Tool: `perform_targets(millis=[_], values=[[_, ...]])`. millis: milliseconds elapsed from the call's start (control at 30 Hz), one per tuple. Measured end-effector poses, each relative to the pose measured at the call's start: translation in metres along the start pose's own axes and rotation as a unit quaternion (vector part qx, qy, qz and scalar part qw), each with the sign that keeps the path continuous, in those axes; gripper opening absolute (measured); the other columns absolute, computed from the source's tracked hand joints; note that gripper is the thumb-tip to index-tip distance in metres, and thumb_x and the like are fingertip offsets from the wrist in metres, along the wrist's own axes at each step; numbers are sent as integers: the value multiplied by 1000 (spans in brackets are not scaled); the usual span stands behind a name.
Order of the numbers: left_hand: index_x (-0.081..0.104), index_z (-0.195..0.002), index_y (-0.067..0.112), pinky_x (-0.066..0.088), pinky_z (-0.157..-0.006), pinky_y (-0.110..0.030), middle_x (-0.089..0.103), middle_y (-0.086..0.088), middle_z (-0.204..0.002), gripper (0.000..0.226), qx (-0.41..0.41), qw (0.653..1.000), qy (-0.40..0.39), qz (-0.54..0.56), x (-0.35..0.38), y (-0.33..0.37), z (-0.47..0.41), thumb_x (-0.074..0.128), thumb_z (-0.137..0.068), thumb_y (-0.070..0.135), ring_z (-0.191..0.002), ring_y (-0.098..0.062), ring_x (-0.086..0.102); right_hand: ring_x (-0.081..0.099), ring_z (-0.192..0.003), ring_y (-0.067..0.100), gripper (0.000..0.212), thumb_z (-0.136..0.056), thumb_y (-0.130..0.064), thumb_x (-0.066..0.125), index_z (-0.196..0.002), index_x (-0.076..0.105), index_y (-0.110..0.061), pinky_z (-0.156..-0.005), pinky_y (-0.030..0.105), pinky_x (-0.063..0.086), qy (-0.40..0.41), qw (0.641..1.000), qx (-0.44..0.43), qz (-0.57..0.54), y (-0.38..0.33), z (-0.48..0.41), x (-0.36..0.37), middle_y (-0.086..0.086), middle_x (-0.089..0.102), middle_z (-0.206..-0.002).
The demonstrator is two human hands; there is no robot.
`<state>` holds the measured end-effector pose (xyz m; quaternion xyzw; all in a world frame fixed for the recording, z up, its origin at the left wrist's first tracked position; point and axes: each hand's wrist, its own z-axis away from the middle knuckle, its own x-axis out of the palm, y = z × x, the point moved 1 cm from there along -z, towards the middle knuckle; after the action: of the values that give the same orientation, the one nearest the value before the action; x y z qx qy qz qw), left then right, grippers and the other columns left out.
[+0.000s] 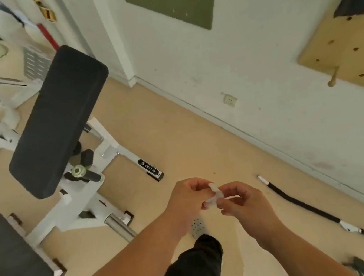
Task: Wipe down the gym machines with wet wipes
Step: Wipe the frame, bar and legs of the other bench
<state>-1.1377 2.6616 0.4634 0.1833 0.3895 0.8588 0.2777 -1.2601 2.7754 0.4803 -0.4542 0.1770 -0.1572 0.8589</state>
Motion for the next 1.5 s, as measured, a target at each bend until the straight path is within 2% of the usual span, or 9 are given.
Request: perform_targets(millis=[100,400,600,700,833,933,1200,1300,1500], values=[[78,-97,9,51,-71,-30,70,-8,-81,24,-5,999,2,46,-27,35,-54,84,-75,16,-73,-17,61,72,-80,16,17,-88,-12,77,-95,74,-27,-84,49,60,-19,997,-7,76,-43,-78,7,-10,76,-91],[75,-102,16,55,-78,-36,77,-8,-93,16,-25,974,176,144,-131,122,-153,65,-93,6,-76,-17,69,73,-86,19,13,-94,-11,71,-93,76,-22,-71,34,64,-160,974,-37,154,-161,-278,82,-1,74,-94],[76,-105,19,55,-77,-36,77,-9,-96,19,-29,918,311,245,-200,127,-250,65,-94,8,-79,-21,71,74,-85,19,18,-96,-4,65,-95,76,-18,-67,31,63,-305,927,-58,209,-189,-437,169,-1,72,-99],[75,-106,19,52,-69,-31,74,-14,-100,21,-53,867,402,288,-239,107,-318,65,-92,7,-74,-18,69,73,-88,25,24,-93,3,62,-92,76,-17,-70,28,62,-353,895,-75,263,-181,-539,219,-2,72,-98],[74,-101,19,48,-60,-27,70,-8,-92,22,-117,813,468,327,-275,58,-395,62,-92,4,-66,-14,64,72,-85,26,28,-91,2,60,-92,78,-19,-82,47,61,-389,850,-102,341,-150,-646,282,-4,71,-96],[74,-99,20,47,-57,-26,70,-10,-97,23,-144,799,484,327,-301,10,-445,60,-91,4,-65,-15,62,73,-84,26,21,-90,-3,63,-94,78,-18,-84,50,60,-405,833,-116,359,-113,-694,327,-5,72,-93],[71,-90,26,49,-61,-30,70,-3,-86,10,-162,772,544,286,-361,-153,-556,67,-87,18,-74,-23,68,72,-74,14,12,-82,-18,76,-92,74,-26,-76,34,61,-443,809,-139,361,42,-783,431,-6,76,-89],[70,-91,28,49,-61,-29,71,-1,-88,7,-182,762,561,268,-370,-213,-597,67,-86,23,-83,-26,72,62,-63,1,18,-86,-10,75,-98,70,-24,-61,16,50,-467,778,-162,387,103,-820,454,-11,66,-85],[69,-90,24,43,-54,-25,67,4,-84,7,-217,735,611,200,-388,-306,-661,67,-89,30,-69,-16,61,60,-78,18,27,-89,-8,65,-110,58,-24,-59,27,45,-474,742,-234,412,189,-882,504,-5,60,-92]])
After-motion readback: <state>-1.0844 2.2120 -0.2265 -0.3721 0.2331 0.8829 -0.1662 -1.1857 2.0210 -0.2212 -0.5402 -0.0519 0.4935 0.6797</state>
